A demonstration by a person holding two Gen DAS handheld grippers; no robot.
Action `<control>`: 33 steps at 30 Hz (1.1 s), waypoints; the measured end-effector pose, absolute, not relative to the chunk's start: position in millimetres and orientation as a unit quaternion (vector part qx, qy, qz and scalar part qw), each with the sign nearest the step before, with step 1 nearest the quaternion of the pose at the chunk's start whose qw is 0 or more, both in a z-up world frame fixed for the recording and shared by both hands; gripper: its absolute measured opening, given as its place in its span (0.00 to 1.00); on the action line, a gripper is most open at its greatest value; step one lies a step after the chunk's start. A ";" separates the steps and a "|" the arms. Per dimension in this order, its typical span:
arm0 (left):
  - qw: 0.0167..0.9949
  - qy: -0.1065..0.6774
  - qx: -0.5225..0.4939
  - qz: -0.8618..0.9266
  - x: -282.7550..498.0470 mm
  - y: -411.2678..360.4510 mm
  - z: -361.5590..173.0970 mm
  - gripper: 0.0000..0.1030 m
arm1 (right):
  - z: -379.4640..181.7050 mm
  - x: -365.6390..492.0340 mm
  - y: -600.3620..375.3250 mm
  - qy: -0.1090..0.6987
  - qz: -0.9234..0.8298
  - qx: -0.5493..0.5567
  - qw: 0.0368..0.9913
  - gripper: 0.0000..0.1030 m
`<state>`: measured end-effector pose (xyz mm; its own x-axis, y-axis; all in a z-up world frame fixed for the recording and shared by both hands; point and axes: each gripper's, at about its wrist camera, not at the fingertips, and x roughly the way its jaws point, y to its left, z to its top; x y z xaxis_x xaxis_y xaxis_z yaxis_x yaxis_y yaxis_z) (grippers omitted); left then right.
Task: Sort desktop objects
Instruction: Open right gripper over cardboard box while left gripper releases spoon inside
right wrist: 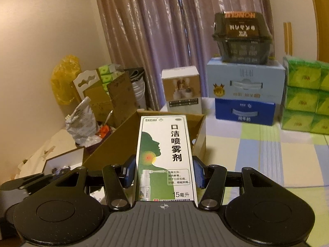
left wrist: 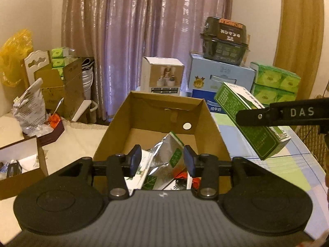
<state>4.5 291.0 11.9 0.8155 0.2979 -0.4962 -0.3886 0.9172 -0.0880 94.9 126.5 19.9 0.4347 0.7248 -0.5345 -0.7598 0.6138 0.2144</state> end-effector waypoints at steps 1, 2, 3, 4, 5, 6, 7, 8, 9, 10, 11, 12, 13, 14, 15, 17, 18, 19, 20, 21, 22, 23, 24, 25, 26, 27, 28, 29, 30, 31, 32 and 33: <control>0.948 0.243 -0.095 0.185 1.4 292.3 11.2 0.39 | 18.4 95.7 127.8 0.303 0.439 -0.028 0.845 0.51; 0.947 0.242 -0.096 0.188 -1.1 293.4 11.0 0.41 | 17.3 96.3 129.5 0.305 0.441 -0.026 0.844 0.51; 0.946 0.241 -0.098 0.193 -3.8 294.8 10.9 0.42 | 16.3 96.2 132.2 0.308 0.442 -0.025 0.842 0.51; 0.945 0.242 -0.101 0.196 -6.5 296.3 10.3 0.43 | 15.0 96.2 135.3 0.311 0.444 -0.023 0.840 0.51; 0.944 0.242 -0.102 0.198 -8.9 297.5 10.1 0.44 | 13.3 96.3 139.0 0.314 0.447 -0.022 0.838 0.51; 0.943 0.243 -0.103 0.202 -10.9 298.5 9.7 0.45 | 11.6 96.4 143.4 0.317 0.449 -0.023 0.835 0.51; 0.942 0.243 -0.104 0.205 -12.9 299.6 9.4 0.50 | 9.5 97.4 148.5 0.321 0.450 -0.024 0.833 0.51; 0.942 0.242 -0.106 0.207 -15.0 300.4 9.0 0.52 | 7.4 98.2 152.4 0.324 0.452 -0.023 0.831 0.51; 0.941 0.243 -0.108 0.209 -16.5 301.3 8.8 0.52 | 5.4 99.0 156.3 0.328 0.453 -0.021 0.829 0.51; 0.940 0.245 -0.108 0.210 -17.7 302.3 8.8 0.52 | 3.2 99.5 160.2 0.331 0.454 -0.021 0.827 0.51; 0.940 0.245 -0.107 0.212 -18.4 303.3 9.1 0.52 | 1.3 100.5 163.6 0.335 0.455 -0.019 0.825 0.51; 0.940 0.245 -0.106 0.214 -18.8 304.3 9.3 0.52 | -0.2 101.3 166.4 0.337 0.455 -0.018 0.824 0.51; 0.939 0.246 -0.105 0.216 -19.4 305.3 9.5 0.53 | -1.7 102.3 169.2 0.340 0.456 -0.016 0.822 0.51; 0.939 0.246 -0.105 0.217 -19.4 306.3 9.2 0.54 | -3.1 105.0 172.0 0.344 0.457 -0.013 0.820 0.51; 0.938 0.247 -0.105 0.219 -19.2 307.0 9.2 0.56 | -4.3 106.6 175.1 0.347 0.465 -0.008 0.814 0.51; 0.937 0.248 -0.103 0.222 -18.6 306.9 9.6 0.64 | -3.9 110.1 178.4 0.347 0.475 -0.004 0.808 0.68; 0.938 0.248 -0.101 0.222 -18.3 306.4 10.1 0.66 | -2.1 110.3 176.0 0.339 0.474 -0.001 0.813 0.82; 0.938 0.247 -0.098 0.222 -18.7 305.4 10.4 0.68 | 0.1 109.9 173.6 0.333 0.471 0.000 0.817 0.83; 0.938 0.246 -0.096 0.223 -19.0 304.6 11.0 0.72 | 0.9 111.1 169.6 0.333 0.466 0.000 0.820 0.83; 0.938 0.244 -0.096 0.225 -18.8 303.9 11.6 0.74 | 0.9 112.3 165.8 0.335 0.461 0.002 0.822 0.84; 0.938 0.243 -0.097 0.226 -19.1 303.2 11.8 0.77 | 0.1 113.5 160.8 0.338 0.455 0.004 0.824 0.84; 0.938 0.242 -0.097 0.226 -18.8 302.3 12.2 0.81 | -1.2 114.2 154.5 0.341 0.449 0.004 0.826 0.85; 0.938 0.242 -0.097 0.227 -18.7 301.5 12.3 0.82 | -2.0 114.2 149.8 0.343 0.446 0.004 0.827 0.86; 0.938 0.242 -0.096 0.228 -18.5 300.4 12.8 0.83 | -2.6 113.3 144.3 0.346 0.442 0.004 0.828 0.87; 0.938 0.243 -0.096 0.227 -18.6 299.2 13.3 0.84 | -3.3 112.4 138.9 0.349 0.439 0.004 0.828 0.88; 0.938 0.244 -0.096 0.226 -18.9 297.8 14.3 0.84 | -4.0 110.7 133.1 0.351 0.435 0.006 0.829 0.89; 0.939 0.243 -0.093 0.226 -19.7 295.7 15.5 0.86 | -4.1 109.2 127.6 0.354 0.431 0.008 0.830 0.90; 0.939 0.243 -0.091 0.227 -20.1 294.4 16.5 0.89 | -4.6 106.9 121.8 0.357 0.428 0.011 0.830 0.92; 0.938 0.243 -0.090 0.229 -21.1 292.6 18.0 0.90 | -4.9 103.9 116.7 0.359 0.425 0.013 0.831 0.93; 0.938 0.244 -0.088 0.230 -22.7 290.6 19.8 0.91 | -4.3 100.6 113.4 0.361 0.422 0.013 0.832 0.93; 0.938 0.244 -0.088 0.230 -24.4 289.5 21.0 0.93 | -3.8 96.9 108.8 0.362 0.420 0.013 0.832 0.95; 0.937 0.245 -0.088 0.231 -26.6 287.6 23.1 0.93 | -2.4 92.9 105.3 0.363 0.419 0.013 0.833 0.97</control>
